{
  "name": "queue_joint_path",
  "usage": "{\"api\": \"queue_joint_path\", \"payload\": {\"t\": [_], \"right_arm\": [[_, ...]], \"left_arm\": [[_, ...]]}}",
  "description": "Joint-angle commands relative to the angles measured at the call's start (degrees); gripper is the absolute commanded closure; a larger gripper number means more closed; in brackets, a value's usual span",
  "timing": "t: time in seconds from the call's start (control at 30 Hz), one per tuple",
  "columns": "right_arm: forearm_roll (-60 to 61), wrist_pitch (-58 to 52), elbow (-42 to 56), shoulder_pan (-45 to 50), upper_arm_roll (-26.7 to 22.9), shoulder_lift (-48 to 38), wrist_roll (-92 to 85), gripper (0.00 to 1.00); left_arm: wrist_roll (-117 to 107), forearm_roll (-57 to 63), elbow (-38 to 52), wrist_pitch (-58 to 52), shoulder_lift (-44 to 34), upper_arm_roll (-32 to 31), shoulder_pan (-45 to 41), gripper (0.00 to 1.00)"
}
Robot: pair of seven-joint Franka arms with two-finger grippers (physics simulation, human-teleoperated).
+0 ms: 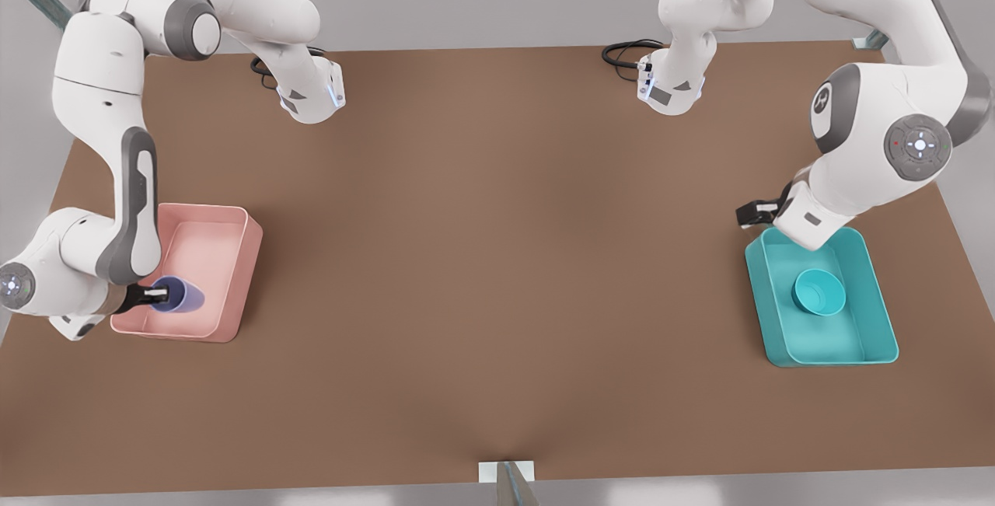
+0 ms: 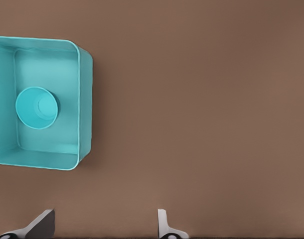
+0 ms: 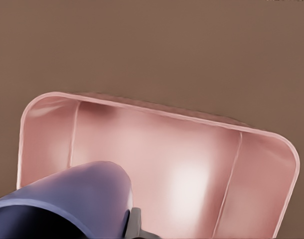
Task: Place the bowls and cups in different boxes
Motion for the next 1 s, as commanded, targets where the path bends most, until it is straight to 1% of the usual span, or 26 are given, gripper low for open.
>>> {"api": "queue_joint_path", "payload": {"t": [0.0, 0.1, 0.33, 0.37, 0.4, 0.43, 0.63, 0.7, 0.83, 0.87, 0.9, 0.97], "right_arm": [[-0.2, 5.6, -0.1, -0.1, 0.0, 0.7, -7.9, 0.79], [-0.1, 9.6, -1.4, -0.1, 0.2, 1.3, -7.9, 0.79], [2.3, 9.0, -4.7, -0.5, 0.3, 1.5, -7.9, 0.79], [2.3, 9.0, -4.7, -0.4, 0.4, 1.6, -7.9, 0.71], [2.3, 9.0, -4.6, -0.5, 0.4, 1.8, -7.9, 0.02], [2.4, 9.0, -4.6, -0.4, 0.4, 2.2, -7.9, 0.00], [2.4, 8.8, -4.4, -0.4, 0.4, 1.9, -9.1, 0.00], [2.8, 6.5, -4.3, -0.4, 0.5, 0.8, -9.1, 0.00], [2.8, -3.5, -3.6, 0.0, 0.5, -6.3, -8.8, 0.00], [2.9, -10.0, -1.6, 0.5, 1.3, -10.0, -8.1, 0.00], [3.0, -14.9, 2.5, 2.2, 1.8, -10.9, -5.1, 0.00], [2.2, -21.6, 7.1, 7.5, 1.7, -12.2, 7.8, 0.00]], "left_arm": [[3.9, 0.4, 0.1, -4.2, -0.1, -0.1, 0.3, 0.00], [3.9, 0.4, 0.0, -4.3, 0.0, -0.1, 0.5, 0.00], [3.7, 0.2, -0.1, -4.5, 0.1, -0.1, 0.7, 0.00], [3.5, 0.1, -0.3, -4.7, 0.0, -0.1, 0.6, 0.00], [3.5, 0.1, -0.1, -5.1, 0.0, -0.1, 0.6, 0.00], [3.5, 0.1, -0.1, -5.1, -0.1, -0.1, 0.6, 0.00], [3.8, 0.3, 0.0, -5.1, -0.1, -0.2, 0.4, 0.00], [3.6, 0.3, -0.1, -5.4, 0.0, -0.2, 0.5, 0.00], [3.7, 0.2, -0.1, -5.2, 0.0, -0.1, 0.6, 0.00], [3.8, 0.3, 0.0, -5.2, -0.1, -0.1, 0.7, 0.00], [3.6, 0.2, -0.1, -5.3, -0.1, -0.1, 0.6, 0.00], [3.8, 0.1, -0.1, -5.4, -0.1, -0.1, 0.6, 0.00]]}}
